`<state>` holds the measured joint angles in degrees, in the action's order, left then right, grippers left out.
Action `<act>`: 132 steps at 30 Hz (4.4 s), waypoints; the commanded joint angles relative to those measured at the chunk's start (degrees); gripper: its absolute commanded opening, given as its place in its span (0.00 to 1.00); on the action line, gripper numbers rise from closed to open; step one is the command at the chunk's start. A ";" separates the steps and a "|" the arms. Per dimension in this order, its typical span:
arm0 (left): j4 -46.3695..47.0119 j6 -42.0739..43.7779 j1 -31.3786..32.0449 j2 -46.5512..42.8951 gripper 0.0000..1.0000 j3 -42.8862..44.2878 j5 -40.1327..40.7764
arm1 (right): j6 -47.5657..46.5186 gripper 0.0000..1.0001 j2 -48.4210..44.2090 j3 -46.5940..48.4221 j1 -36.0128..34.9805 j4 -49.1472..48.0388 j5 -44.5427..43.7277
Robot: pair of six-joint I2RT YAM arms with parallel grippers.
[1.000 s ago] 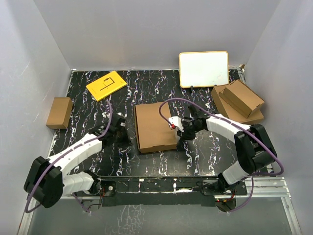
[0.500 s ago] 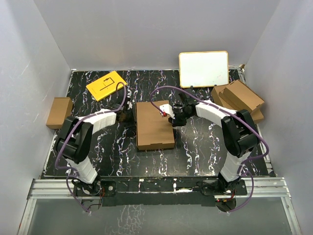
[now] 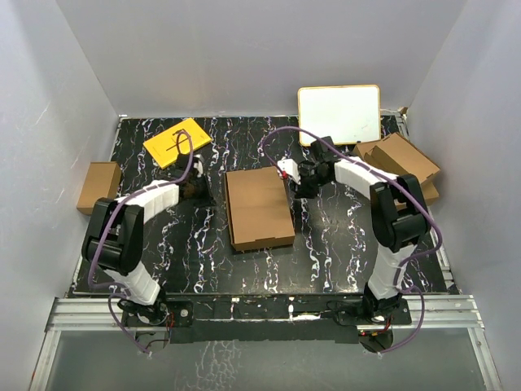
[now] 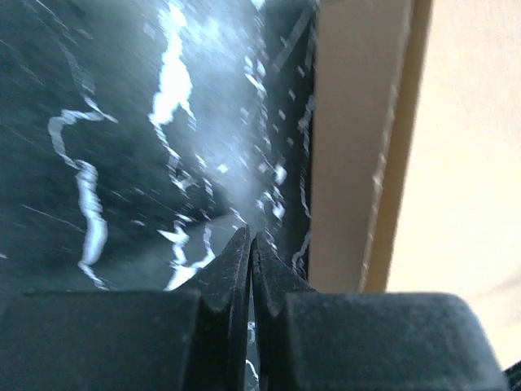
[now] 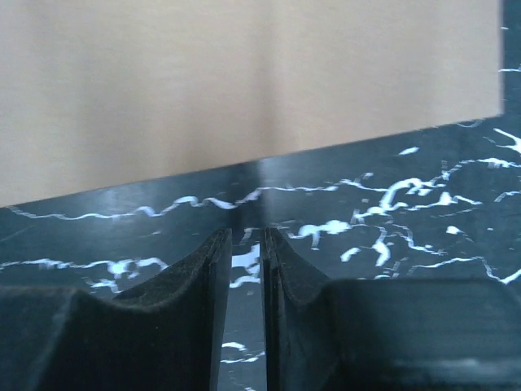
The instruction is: Fold the paper box
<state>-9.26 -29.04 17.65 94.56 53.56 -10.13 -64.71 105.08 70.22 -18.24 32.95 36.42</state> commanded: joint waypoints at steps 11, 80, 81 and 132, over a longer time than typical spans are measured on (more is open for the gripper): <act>3.57 0.05 1.83 18.05 0.00 20.54 -11.49 | -2.00 0.26 11.67 16.99 -6.82 0.62 2.67; 19.17 -14.19 13.87 -34.66 0.97 -25.46 2.09 | 76.89 0.85 -7.78 -19.29 10.17 -35.56 19.70; 19.21 -14.25 13.59 -34.17 0.97 -25.67 2.00 | 77.56 0.84 -7.11 -19.36 10.19 -35.69 19.29; 64.06 -37.39 9.13 -1.98 0.79 -28.41 -17.88 | 74.16 0.36 6.82 -17.23 17.12 -26.36 18.23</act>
<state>50.22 -64.90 26.11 91.20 23.33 -26.52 14.90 109.16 53.52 -1.98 4.51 65.56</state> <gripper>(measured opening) 0.867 0.352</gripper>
